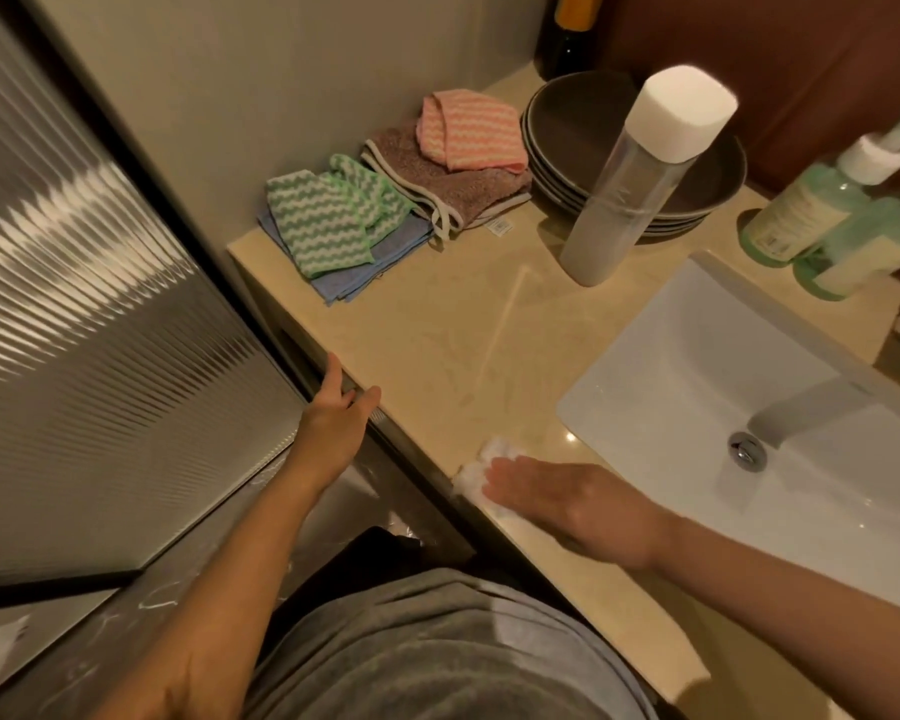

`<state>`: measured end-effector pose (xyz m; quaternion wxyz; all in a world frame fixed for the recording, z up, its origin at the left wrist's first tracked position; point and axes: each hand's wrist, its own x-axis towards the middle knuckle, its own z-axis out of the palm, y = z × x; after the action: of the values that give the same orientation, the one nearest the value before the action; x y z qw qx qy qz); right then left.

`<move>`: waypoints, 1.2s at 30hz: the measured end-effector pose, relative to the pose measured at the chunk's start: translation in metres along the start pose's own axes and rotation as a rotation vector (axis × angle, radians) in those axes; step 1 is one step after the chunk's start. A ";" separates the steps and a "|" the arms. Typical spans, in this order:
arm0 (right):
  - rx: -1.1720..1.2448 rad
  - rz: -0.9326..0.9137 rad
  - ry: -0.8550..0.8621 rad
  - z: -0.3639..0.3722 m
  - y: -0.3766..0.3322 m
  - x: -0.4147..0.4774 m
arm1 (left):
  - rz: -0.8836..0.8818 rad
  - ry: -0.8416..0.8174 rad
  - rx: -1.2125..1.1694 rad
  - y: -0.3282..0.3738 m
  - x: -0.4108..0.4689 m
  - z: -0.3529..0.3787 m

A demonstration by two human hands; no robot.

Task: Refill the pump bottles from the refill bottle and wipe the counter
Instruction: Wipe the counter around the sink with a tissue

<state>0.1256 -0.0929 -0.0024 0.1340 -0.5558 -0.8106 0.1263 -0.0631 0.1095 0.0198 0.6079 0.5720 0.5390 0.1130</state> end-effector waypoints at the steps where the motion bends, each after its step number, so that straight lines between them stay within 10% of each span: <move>1: -0.031 0.002 -0.004 -0.005 0.013 -0.006 | 0.003 -0.002 -0.008 0.001 0.000 0.000; 14: -0.135 0.944 0.261 -0.048 0.076 0.072 | -0.011 -0.011 -0.053 0.003 -0.003 -0.002; 18: -0.053 0.851 0.405 -0.017 0.045 0.096 | 0.018 0.015 -0.053 0.003 -0.006 0.002; 28: -0.174 0.145 0.078 -0.014 0.011 0.034 | 0.086 0.175 -0.149 0.003 0.004 -0.002; 36: -0.184 0.588 0.143 -0.039 0.068 0.044 | 0.106 0.137 -0.098 0.007 0.012 -0.008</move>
<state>0.1838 -0.0257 0.0135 0.0975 -0.7837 -0.6117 0.0466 -0.0616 0.1252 0.0210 0.5899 0.5604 0.5420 0.2103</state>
